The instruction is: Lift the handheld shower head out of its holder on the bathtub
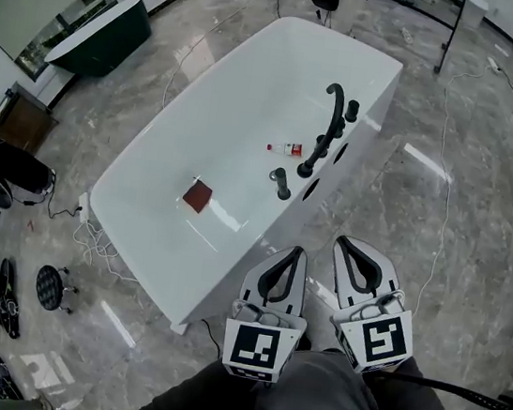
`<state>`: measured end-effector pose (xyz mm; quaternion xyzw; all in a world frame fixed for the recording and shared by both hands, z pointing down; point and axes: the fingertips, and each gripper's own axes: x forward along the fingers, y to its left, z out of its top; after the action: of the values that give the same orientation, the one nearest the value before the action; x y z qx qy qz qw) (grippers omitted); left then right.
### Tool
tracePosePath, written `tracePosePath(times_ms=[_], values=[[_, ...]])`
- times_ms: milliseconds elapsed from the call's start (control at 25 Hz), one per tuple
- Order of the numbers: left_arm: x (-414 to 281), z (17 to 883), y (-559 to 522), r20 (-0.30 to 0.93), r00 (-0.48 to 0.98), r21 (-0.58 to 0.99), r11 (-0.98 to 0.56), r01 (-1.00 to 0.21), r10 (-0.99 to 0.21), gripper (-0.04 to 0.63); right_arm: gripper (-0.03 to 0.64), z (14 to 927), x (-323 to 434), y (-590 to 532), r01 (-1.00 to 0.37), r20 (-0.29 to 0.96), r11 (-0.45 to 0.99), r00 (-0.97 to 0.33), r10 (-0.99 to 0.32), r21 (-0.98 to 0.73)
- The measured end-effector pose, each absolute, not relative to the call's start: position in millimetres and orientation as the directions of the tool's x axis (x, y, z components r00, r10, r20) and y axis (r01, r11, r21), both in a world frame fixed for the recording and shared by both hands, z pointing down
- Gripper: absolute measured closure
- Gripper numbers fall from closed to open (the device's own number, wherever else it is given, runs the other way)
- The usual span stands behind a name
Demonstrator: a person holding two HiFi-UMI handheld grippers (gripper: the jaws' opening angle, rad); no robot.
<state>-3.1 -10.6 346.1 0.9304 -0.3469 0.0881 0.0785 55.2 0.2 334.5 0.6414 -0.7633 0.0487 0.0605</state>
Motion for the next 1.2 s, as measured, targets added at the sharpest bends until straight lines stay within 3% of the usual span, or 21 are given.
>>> tracePosePath(times_ms=[480, 1200], values=[[6.3, 349.9, -33.3, 0.239, 0.714, 0.099, -0.715, -0.693, -0.659, 0.592, 0.612, 332.7, 76.6, -26.9, -0.983, 0.164, 0.184, -0.181, -0.970, 0.006], [32.9, 359.3, -126.8, 0.299, 0.577, 0.084, -0.581, -0.809, -0.760, 0.592, 0.612, 357.7, 108.2, -131.5, -0.941, 0.207, 0.335, -0.338, -0.918, -0.050]])
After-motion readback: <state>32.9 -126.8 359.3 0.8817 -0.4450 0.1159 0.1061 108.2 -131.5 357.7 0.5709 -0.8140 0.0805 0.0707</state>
